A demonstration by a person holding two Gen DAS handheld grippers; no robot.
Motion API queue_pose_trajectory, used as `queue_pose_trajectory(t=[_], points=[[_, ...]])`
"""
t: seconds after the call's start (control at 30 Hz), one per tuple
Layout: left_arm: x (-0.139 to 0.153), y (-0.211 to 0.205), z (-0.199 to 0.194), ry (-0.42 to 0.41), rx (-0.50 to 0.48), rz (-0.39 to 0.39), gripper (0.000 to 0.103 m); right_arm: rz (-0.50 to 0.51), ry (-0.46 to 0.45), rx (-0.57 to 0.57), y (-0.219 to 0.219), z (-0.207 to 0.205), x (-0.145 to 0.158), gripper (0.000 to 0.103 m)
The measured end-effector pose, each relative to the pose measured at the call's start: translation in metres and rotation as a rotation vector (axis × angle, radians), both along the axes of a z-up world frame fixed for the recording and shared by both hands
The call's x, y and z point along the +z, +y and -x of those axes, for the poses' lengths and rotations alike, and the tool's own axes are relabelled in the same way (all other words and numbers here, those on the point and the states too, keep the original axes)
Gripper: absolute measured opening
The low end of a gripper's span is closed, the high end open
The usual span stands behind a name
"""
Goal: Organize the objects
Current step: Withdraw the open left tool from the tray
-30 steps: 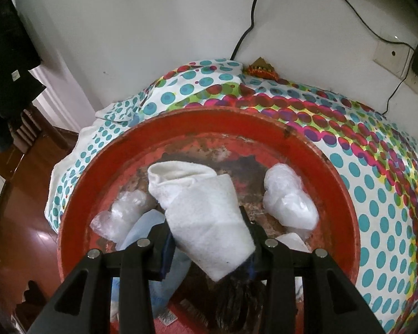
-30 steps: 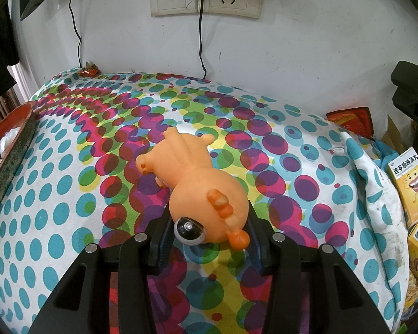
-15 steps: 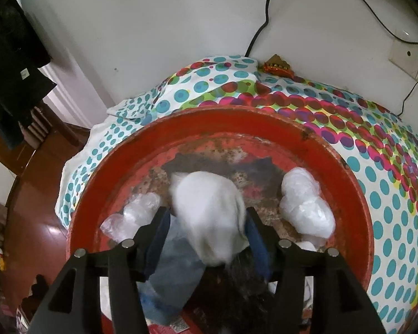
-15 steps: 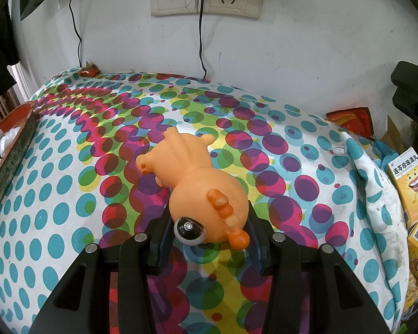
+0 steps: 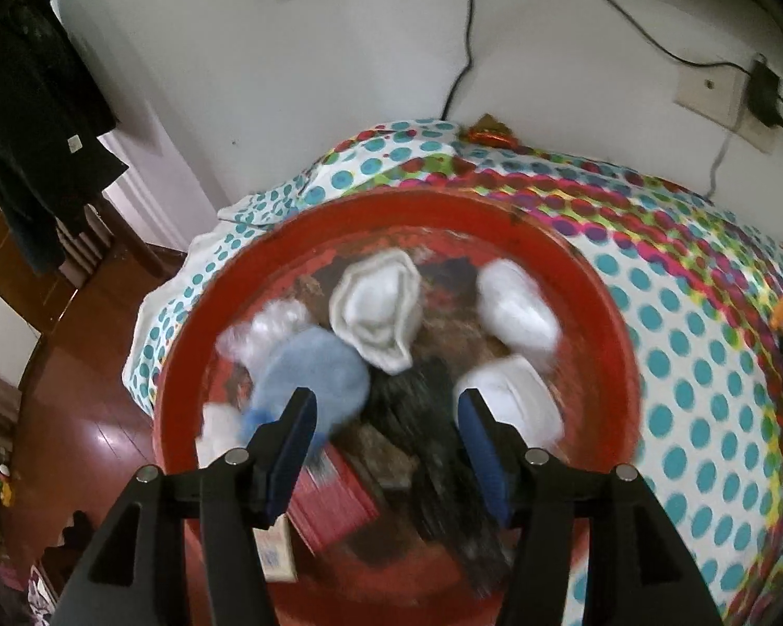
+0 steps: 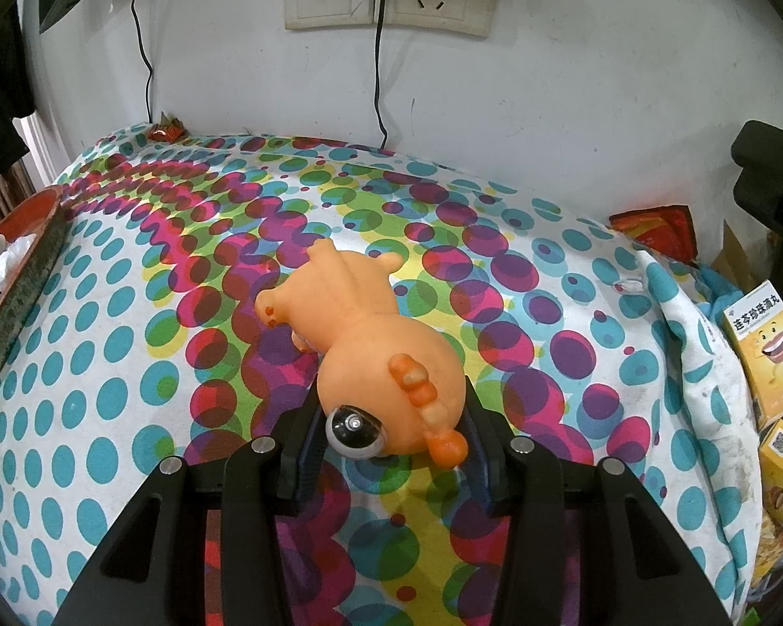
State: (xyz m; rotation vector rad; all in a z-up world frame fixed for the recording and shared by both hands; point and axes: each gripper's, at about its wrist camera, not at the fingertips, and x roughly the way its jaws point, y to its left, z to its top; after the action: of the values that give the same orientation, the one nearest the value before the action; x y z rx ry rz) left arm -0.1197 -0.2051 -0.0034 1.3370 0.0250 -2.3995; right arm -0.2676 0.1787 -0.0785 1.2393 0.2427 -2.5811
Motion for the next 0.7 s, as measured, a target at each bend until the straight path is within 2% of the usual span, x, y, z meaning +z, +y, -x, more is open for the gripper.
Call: queue_pose_trajectory(t=[0.13, 0.37, 0.6, 0.7], points=[[-0.005, 0.02, -0.018, -0.013, -0.032, -0.017, 0.058, 0.002, -0.001, 0.0, 0.0, -0.001, 0.001, 0.043], [-0.018, 0.049, -0.039, -0.032, -0.068, 0.005, 0.058, 0.0, 0.0, 0.0, -0.001, -0.001, 0.001, 0.043], [-0.027, 0.064, -0.057, -0.045, -0.142, -0.08, 0.058, -0.002, 0.001, 0.0, -0.002, -0.001, 0.0, 0.043], [-0.03, 0.067, -0.063, -0.044, -0.166, -0.088, 0.058, -0.002, 0.001, 0.0, -0.002, -0.001, 0.0, 0.043]])
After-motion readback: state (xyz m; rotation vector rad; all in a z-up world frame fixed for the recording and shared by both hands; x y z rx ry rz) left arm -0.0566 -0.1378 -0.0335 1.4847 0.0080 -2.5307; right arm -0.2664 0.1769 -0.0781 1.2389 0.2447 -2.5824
